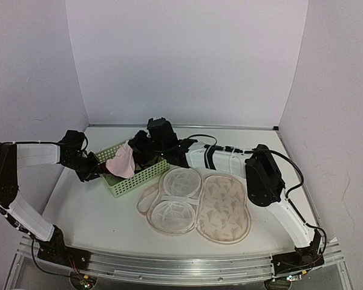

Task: Unzip the laundry bag and remove the bra
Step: Place the bra in the bin.

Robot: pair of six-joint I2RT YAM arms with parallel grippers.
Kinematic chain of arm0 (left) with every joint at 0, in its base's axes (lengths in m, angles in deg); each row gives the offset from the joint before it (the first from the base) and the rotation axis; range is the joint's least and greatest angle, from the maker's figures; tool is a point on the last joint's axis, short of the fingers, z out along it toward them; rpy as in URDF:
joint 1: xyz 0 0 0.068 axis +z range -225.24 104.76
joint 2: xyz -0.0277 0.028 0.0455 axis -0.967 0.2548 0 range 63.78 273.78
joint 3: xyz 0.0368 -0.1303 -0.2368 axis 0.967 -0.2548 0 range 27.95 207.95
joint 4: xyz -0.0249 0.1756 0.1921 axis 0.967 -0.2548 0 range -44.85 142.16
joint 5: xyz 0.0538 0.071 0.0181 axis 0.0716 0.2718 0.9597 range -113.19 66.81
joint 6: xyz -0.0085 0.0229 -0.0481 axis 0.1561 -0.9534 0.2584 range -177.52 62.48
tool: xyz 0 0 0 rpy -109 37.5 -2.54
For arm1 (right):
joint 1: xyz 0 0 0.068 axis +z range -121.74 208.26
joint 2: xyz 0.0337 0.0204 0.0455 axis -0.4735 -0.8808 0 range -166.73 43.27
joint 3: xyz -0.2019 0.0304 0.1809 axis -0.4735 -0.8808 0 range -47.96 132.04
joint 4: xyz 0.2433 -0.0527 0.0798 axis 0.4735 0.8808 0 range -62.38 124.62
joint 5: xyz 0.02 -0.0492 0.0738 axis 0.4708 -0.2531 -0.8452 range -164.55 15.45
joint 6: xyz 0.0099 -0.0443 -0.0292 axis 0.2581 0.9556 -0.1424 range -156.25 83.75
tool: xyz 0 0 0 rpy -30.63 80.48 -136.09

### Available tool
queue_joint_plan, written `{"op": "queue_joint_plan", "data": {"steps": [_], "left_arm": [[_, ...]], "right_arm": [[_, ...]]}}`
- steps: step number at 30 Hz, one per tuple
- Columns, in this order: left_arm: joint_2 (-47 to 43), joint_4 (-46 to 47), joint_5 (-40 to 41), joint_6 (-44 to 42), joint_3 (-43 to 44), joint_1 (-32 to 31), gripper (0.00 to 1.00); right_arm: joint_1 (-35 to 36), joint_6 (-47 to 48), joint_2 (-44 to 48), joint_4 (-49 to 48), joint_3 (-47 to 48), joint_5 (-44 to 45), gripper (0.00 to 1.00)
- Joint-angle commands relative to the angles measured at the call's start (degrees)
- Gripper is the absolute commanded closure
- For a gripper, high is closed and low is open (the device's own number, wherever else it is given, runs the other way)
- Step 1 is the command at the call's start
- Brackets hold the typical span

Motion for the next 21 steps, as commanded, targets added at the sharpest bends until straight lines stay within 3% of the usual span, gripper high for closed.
{"op": "queue_joint_plan", "data": {"steps": [1,13,21], "left_arm": [[-1.87,4.2,-2.2,0.01,0.03,0.08,1.0],[-1.52,4.47,-3.4,-0.19,-0.38,0.04,1.0],[-1.69,4.47,-2.97,-0.17,-0.32,0.08,1.0]], "right_arm": [[-0.1,-1.14,-2.66,-1.14,3.46,-1.27,1.0],[-1.46,-2.23,-11.7,-0.2,10.87,-4.05,1.0],[-2.21,-2.31,-10.25,-0.07,6.38,-8.18,0.88]]}}
